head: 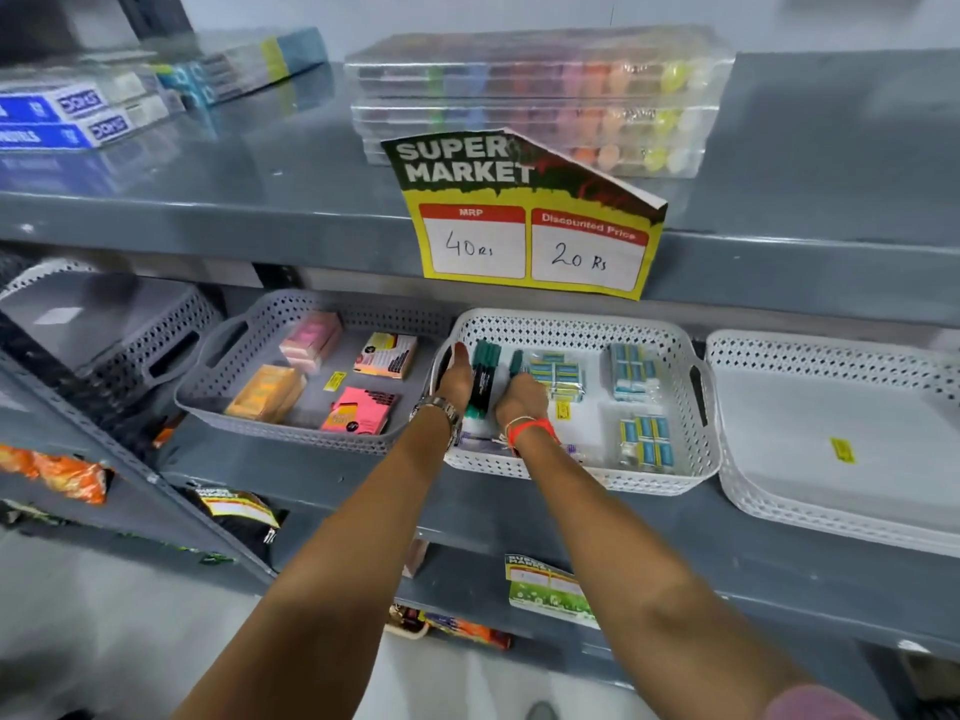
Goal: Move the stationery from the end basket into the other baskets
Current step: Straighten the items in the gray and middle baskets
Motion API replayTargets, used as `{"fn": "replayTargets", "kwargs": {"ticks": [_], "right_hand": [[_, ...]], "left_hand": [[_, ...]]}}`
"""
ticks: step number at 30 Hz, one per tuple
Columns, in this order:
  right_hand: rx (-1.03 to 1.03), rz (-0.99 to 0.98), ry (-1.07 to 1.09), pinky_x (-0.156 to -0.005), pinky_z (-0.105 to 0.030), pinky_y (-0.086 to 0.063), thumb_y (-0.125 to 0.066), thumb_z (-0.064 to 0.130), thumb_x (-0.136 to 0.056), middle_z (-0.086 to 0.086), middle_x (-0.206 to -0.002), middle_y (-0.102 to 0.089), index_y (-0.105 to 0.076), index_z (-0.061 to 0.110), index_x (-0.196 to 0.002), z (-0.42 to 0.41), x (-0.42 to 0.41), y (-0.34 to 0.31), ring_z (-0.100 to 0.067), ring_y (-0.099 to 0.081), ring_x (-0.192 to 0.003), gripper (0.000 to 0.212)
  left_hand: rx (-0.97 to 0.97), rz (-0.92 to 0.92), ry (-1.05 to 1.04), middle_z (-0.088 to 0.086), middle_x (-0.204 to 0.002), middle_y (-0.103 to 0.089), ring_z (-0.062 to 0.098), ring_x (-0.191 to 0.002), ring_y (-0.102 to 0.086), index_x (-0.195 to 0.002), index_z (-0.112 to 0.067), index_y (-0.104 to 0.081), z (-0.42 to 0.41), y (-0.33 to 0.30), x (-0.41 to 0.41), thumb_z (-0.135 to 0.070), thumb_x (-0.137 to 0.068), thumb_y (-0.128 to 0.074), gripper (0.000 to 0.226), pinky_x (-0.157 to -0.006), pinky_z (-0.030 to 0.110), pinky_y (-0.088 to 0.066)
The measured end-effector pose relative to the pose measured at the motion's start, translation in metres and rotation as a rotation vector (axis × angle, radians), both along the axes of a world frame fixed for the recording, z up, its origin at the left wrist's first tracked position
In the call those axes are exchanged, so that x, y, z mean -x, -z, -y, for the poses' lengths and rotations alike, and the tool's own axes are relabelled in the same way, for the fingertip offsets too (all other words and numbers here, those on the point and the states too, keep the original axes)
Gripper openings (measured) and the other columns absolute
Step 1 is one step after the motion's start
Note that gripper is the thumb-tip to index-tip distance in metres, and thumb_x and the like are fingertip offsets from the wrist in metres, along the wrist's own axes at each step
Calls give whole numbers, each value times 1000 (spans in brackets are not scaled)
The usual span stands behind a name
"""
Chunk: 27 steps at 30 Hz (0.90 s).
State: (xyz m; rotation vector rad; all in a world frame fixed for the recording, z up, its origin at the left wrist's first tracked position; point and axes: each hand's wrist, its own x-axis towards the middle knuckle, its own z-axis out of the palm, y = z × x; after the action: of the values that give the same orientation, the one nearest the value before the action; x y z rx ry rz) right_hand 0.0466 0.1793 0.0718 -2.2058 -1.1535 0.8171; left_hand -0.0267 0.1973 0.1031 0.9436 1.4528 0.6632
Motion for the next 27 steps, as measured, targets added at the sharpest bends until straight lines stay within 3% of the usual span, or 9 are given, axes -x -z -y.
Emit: {"fn": "replayTargets", "kwargs": {"ticks": [6,9,12,16,21,22,24,26,27], "right_hand": [[-29,4,-8,-91,-38,-51,-44,-1,-95,-23,-119,-66,-63,-6,-114,-11,6,6,-35,-63,-111,28],[-24,2,-14,-91,-38,-52,-43,-3,-94,-23,-118,-66,-62,-6,-114,-11,8,6,-37,-63,-111,27],[-23,20,-37,-94,-39,-51,-44,-5,-93,-25,-121,-64,-59,-7,-117,-12,8,6,-37,-62,-113,28],[-2,46,-91,-96,-38,-50,-45,-6,-92,-24,-122,-63,-58,-7,-118,-12,8,7,-36,-60,-115,29],[30,34,-87,-99,-39,-49,-46,-3,-93,-24,-125,-61,-57,-6,-120,-10,7,3,-35,-58,-117,29],[30,38,-78,-98,-38,-49,-45,-3,-93,-24,-125,-61,-57,-5,-120,-11,7,4,-35,-59,-117,30],[30,39,-60,-97,-38,-50,-44,-4,-94,-23,-125,-62,-57,-5,-120,-9,6,3,-36,-60,-116,29],[15,45,-45,-94,-37,-51,-44,-5,-93,-22,-123,-63,-58,-5,-118,-5,5,0,-35,-60,-114,28],[14,44,-41,-93,-37,-51,-44,-5,-93,-22,-122,-63,-58,-5,-117,0,3,-4,-35,-61,-114,27]], "left_hand": [[-8,-11,-60,29,-148,-25,40,-135,-31,-142,6,-26,-7,4,-3,-55,-97,-14,77,-114,45,-26],[-48,-37,-51,19,-150,-30,30,-137,-33,-144,1,-27,-4,-3,-4,-40,-102,-14,60,-112,32,-27],[-76,-20,-49,17,-149,-33,29,-133,-37,-144,0,-29,-8,2,-5,-43,-101,-14,62,-113,35,-29],[-97,0,-89,26,-133,-51,30,-111,-54,-130,7,-46,-9,6,-6,-44,-100,-19,65,-103,42,-41],[-23,-21,-54,15,-121,-56,28,-112,-55,-132,5,-43,-7,9,-5,-50,-98,-17,70,-104,37,-41],[-34,-72,-46,13,-106,-55,24,-100,-56,-128,5,-47,-6,8,-4,-48,-99,-17,68,-97,32,-44],[-68,-166,-44,10,-71,-41,14,-64,-41,-101,-8,-58,-2,5,-5,-44,-101,-16,55,-64,18,-37],[-115,-234,-14,1,-60,-24,8,-53,-23,-63,-19,-39,11,-11,-5,-41,-101,-16,50,-48,16,-18],[-133,-238,-27,0,-59,-24,8,-53,-23,-59,-16,-34,15,-11,-3,-41,-102,-17,52,-48,16,-17]]}}
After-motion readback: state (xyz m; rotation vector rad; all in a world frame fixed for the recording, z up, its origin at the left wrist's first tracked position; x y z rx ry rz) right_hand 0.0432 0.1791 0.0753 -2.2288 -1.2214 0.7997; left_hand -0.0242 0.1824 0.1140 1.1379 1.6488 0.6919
